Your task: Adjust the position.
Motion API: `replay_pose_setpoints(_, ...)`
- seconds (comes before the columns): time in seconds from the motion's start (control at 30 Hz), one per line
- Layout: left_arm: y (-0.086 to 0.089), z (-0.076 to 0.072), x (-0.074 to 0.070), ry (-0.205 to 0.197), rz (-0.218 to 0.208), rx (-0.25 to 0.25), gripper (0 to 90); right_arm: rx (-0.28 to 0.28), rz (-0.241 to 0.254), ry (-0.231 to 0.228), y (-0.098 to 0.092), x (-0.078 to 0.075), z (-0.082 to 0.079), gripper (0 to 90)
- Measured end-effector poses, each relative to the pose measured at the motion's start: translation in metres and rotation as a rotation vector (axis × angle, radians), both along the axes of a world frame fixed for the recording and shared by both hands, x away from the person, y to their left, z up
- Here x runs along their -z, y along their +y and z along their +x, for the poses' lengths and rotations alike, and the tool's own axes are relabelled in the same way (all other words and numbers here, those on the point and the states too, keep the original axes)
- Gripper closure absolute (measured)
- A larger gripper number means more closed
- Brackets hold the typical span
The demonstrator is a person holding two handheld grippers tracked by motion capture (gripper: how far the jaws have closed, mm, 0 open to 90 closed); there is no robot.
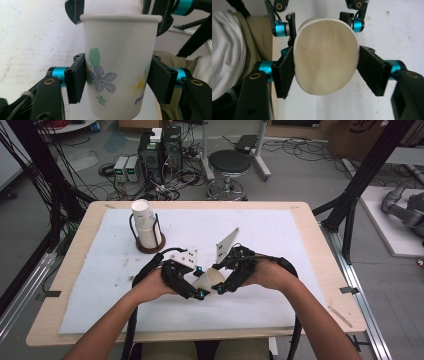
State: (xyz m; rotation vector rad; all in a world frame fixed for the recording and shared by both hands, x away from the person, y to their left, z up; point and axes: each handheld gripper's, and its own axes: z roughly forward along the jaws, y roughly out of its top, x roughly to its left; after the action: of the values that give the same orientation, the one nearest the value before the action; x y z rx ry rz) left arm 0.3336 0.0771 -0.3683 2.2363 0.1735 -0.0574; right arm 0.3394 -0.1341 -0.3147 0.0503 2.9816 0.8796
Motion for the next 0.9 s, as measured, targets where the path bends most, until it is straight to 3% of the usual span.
replay_pose_setpoints(0.07, 0.004, 0.001, 0.002, 0.003, -0.018, -0.015, 36.3, 0.022, 0.046, 0.01, -0.004, -0.003, 0.002, 28.0)
replay_pose_setpoints(0.1, 0.004, 0.001, 0.002, 0.003, -0.018, -0.015, 36.3, 0.022, 0.046, 0.01, -0.004, -0.003, 0.002, 28.0)
replay_pose_setpoints(0.13, 0.009, 0.001, 0.004, 0.004, -0.031, -0.031, 36.3, 0.048, 0.106, 0.021, -0.01, -0.006, 0.003, 25.5)
replay_pose_setpoints(0.27, 0.018, 0.002, 0.009, 0.004, -0.061, -0.069, 35.9, 0.083, 0.182, 0.019, -0.019, -0.01, 0.004, 24.4)
replay_pose_setpoints(0.3, 0.025, 0.002, 0.012, 0.008, -0.093, -0.103, 35.4, 0.124, 0.224, 0.017, -0.027, -0.011, 0.004, 23.0)
replay_pose_setpoints(0.33, 0.025, 0.002, 0.012, 0.008, -0.093, -0.103, 35.4, 0.139, 0.254, 0.007, -0.032, -0.011, 0.004, 22.9)
replay_pose_setpoints(0.37, 0.029, 0.002, 0.014, 0.012, -0.115, -0.123, 35.4, 0.139, 0.254, 0.007, -0.032, -0.011, 0.004, 22.9)
replay_pose_setpoints(0.4, 0.034, 0.002, 0.015, 0.012, -0.135, -0.146, 35.4, 0.181, 0.321, 0.0, -0.043, -0.01, 0.003, 22.9)
replay_pose_setpoints(0.43, 0.043, 0.002, 0.017, 0.01, -0.182, -0.185, 35.3, 0.201, 0.345, -0.009, -0.049, -0.009, 0.003, 22.7)
replay_pose_setpoints(0.5, 0.053, 0.002, 0.019, 0.008, -0.224, -0.226, 35.3, 0.246, 0.391, -0.033, -0.061, -0.005, 0.002, 21.8)
replay_pose_setpoints(0.53, 0.053, 0.002, 0.019, 0.008, -0.224, -0.226, 35.3, 0.268, 0.419, -0.037, -0.068, -0.003, 0.001, 21.8)
replay_pose_setpoints(0.67, 0.069, 0.0, 0.02, -0.025, -0.272, -0.284, 35.3, 0.322, 0.457, -0.051, -0.084, 0.004, -0.001, 21.8)
replay_pose_setpoints(0.73, 0.08, -0.002, 0.021, -0.055, -0.322, -0.334, 35.3, 0.362, 0.483, -0.049, -0.097, 0.014, -0.004, 21.8)
replay_pose_setpoints(0.77, 0.08, -0.002, 0.021, -0.055, -0.322, -0.334, 35.2, 0.362, 0.483, -0.049, -0.097, 0.014, -0.004, 21.8)
replay_pose_setpoints(0.9, 0.096, -0.007, 0.028, -0.099, -0.39, -0.401, 35.0, 0.419, 0.498, -0.06, -0.114, 0.039, -0.014, 21.8)
